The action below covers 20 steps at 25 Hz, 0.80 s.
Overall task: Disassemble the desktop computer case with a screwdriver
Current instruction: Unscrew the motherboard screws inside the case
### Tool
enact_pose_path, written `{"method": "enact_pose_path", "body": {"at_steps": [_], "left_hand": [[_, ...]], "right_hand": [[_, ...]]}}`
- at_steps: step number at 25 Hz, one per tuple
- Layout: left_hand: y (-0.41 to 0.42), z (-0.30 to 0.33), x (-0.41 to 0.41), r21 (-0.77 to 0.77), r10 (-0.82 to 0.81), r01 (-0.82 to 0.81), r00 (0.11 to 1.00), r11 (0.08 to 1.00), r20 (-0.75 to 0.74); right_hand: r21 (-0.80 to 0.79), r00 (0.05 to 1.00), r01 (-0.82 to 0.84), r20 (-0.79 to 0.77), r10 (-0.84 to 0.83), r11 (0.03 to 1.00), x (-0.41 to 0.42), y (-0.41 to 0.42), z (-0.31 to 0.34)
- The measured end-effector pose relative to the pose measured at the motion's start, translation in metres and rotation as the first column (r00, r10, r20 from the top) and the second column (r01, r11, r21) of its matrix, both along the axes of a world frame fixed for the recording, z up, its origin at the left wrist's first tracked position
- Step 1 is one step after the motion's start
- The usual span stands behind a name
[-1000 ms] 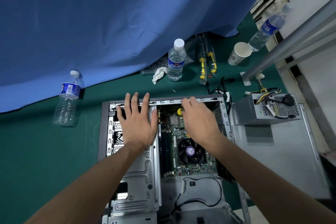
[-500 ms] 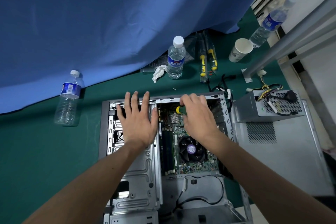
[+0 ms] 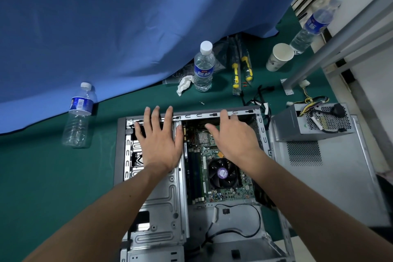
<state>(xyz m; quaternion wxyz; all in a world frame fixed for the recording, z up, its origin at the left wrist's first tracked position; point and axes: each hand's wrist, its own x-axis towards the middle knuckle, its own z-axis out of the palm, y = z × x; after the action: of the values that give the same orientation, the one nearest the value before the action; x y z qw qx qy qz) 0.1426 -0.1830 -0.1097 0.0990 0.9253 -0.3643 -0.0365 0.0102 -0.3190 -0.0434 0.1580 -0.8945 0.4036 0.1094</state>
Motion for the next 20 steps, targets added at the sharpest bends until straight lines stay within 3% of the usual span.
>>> {"method": "enact_pose_path", "body": {"at_steps": [2,4,7,11,14,16,18,20], "left_hand": [[0.0,0.0,0.0,0.002,-0.002,0.002,1.0,1.0,-0.007],[0.0,0.001,0.0,0.002,0.002,-0.002,1.0,1.0,-0.011],[0.0,0.001,0.0,0.004,0.001,-0.001,1.0,1.0,-0.015],[0.001,0.0,0.0,0.001,-0.001,0.001,1.0,1.0,-0.008],[0.001,0.0,0.001,0.007,-0.001,0.001,1.0,1.0,-0.006],[0.001,-0.001,0.0,0.007,-0.001,0.001,1.0,1.0,0.002],[0.001,-0.001,0.0,0.004,-0.004,0.004,1.0,1.0,0.007],[0.001,-0.002,0.0,-0.002,-0.003,0.003,1.0,1.0,0.007]], "right_hand": [[-0.063,0.998,-0.053,0.039,0.055,0.997,-0.004,0.001,-0.003],[-0.054,0.972,-0.139,0.182,0.146,0.989,-0.007,0.0,-0.004],[0.124,0.952,-0.091,0.301,0.05,0.988,-0.007,0.004,-0.001],[-0.01,0.998,-0.007,0.067,0.008,1.0,-0.001,0.007,-0.002],[-0.007,0.972,-0.093,0.217,0.092,0.996,0.0,0.005,0.0],[0.092,0.955,-0.089,0.292,0.059,0.992,-0.001,0.004,0.001],[0.146,0.966,-0.001,0.256,-0.036,0.989,0.0,0.005,0.001],[0.069,0.988,0.08,0.124,-0.088,0.994,0.003,0.005,0.0]]}}
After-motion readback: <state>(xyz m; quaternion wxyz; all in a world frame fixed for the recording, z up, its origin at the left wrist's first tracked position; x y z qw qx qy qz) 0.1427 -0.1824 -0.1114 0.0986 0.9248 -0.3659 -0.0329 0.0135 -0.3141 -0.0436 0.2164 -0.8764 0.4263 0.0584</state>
